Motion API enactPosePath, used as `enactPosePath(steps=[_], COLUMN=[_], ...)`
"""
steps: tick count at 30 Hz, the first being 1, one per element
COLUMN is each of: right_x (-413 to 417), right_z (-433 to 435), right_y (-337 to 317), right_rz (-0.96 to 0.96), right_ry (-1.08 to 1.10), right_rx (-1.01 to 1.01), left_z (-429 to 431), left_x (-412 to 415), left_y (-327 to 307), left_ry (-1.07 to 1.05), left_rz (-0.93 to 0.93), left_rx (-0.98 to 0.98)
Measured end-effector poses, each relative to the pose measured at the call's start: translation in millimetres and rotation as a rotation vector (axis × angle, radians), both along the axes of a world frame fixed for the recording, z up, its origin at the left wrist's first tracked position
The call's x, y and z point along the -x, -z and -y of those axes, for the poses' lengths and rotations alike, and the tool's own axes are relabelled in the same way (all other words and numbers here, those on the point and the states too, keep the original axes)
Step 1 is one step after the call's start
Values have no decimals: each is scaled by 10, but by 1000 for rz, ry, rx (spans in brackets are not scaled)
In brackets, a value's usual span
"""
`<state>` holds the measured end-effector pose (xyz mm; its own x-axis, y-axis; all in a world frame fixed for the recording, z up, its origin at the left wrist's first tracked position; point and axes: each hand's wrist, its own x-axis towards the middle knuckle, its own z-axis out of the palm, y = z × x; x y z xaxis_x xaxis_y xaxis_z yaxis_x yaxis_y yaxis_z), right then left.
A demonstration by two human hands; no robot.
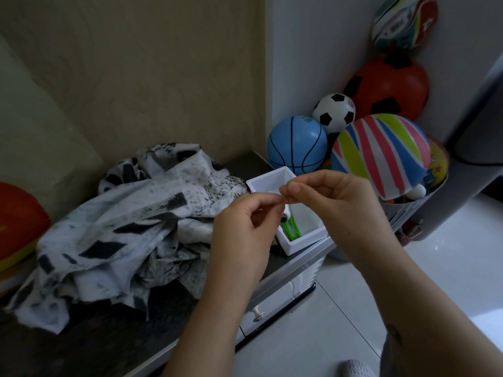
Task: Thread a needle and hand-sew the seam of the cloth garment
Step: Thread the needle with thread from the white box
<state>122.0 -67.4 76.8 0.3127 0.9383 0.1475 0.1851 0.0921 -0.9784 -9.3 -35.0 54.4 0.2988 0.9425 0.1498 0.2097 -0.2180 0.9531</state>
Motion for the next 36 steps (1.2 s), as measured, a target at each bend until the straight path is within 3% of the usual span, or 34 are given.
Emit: enactPosePath(steps=[12,33,36], right_x=[-2,35,-7], right_z=[-2,-26,-51], right_y=[16,56,75], right_rz=[-64,-161,-244], right_ry=[9,38,13], right_rx=[5,62,121], left_z=[-4,-3,-26], left_x=[-9,29,52], left_y=[33,31,47], left_ry=[-24,-108,-94], left_rz=[-75,-412,-444], left_rx=[-166,-517,-561])
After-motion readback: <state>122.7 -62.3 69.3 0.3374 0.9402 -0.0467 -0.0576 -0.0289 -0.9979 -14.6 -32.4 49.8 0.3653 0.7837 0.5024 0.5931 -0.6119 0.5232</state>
